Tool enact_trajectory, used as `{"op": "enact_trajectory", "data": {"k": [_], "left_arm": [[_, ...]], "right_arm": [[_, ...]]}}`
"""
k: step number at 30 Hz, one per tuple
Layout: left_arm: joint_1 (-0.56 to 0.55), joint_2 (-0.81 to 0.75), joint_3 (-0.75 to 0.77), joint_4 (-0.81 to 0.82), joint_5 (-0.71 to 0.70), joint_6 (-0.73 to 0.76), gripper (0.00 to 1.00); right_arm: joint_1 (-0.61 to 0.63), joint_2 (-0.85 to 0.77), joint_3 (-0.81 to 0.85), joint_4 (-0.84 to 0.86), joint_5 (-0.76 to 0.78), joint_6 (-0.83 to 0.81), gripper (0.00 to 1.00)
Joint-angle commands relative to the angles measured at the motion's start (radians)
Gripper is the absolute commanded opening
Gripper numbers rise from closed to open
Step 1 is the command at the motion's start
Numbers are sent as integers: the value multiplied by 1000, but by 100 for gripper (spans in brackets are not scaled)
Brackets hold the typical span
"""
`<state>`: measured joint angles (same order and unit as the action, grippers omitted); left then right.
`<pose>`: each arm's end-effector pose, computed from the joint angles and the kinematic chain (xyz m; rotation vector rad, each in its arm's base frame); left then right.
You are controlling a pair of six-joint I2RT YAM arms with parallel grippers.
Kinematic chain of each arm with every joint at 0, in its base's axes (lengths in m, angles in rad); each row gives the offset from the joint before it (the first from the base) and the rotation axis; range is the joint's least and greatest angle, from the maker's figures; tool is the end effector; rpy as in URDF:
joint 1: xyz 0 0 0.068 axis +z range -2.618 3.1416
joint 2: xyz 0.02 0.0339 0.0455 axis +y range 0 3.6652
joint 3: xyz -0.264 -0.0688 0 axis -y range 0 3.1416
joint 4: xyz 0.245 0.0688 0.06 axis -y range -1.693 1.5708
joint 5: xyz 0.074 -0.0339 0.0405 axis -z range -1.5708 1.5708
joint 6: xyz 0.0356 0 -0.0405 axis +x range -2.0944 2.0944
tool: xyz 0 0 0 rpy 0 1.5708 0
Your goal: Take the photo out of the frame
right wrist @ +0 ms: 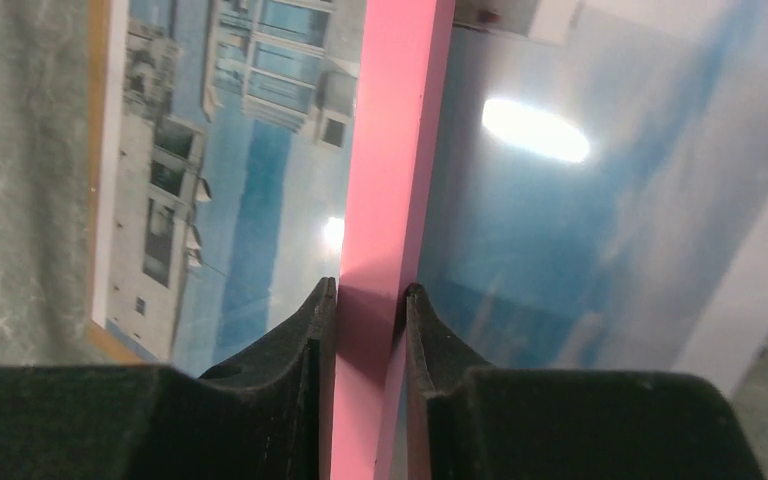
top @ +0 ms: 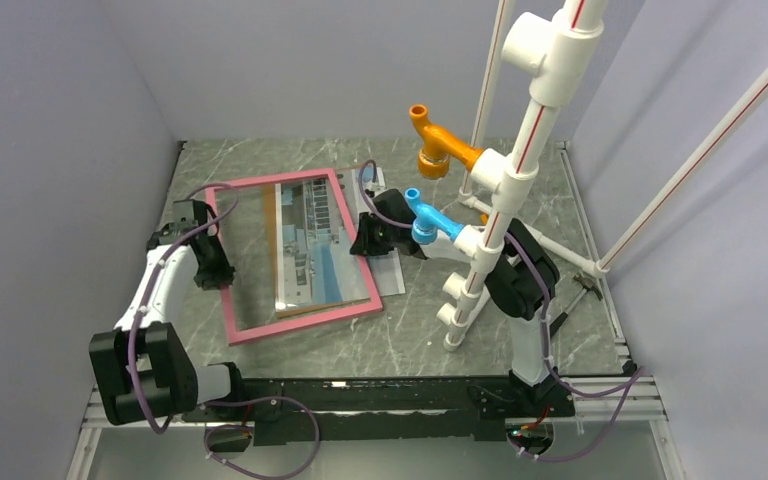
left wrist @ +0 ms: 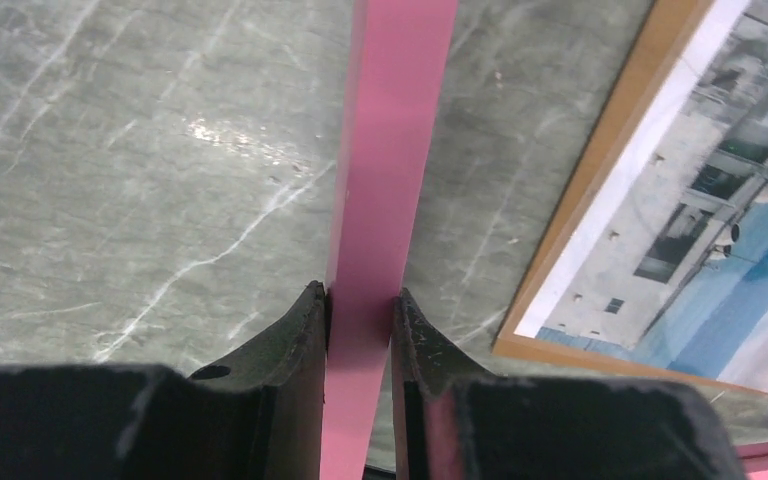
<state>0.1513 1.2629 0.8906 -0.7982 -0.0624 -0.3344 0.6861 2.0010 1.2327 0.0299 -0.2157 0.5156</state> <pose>0.2297 0.0373 0.2310 -0.6750 2.6527 0.0343 0.3267 0.2773 0.1531 -0.3245 2.4244 0.8287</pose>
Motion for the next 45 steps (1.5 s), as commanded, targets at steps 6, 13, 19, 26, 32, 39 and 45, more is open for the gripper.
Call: {"op": "enact_trajectory", "data": {"k": [6,13,19,26,32,39,45], "left_arm": [[192,157,64,56,34,-39,44],[183,143,125,59,10,-50,64],[-10,98,126,105,75,-111,67],[-312,190,185,271,123,-307,79],[-494,454,427,120,-40,-399,80],[-605,682,601,99,-39,-431,72],[-651,830,741,21,-88,-403,71]], "right_arm": [[56,40,54,128,-186,106,38],[13,-41,-67,162,-214,122,64],[-56,-136,-137,120,-241,72,70],[-117,-155,-152,60,-299,63,77],[-193,-242,-224,58,-323,54,79],[-263,-333,-271,21,-343,26,79],[-303,-397,-336,14,-356,-6,77]]}}
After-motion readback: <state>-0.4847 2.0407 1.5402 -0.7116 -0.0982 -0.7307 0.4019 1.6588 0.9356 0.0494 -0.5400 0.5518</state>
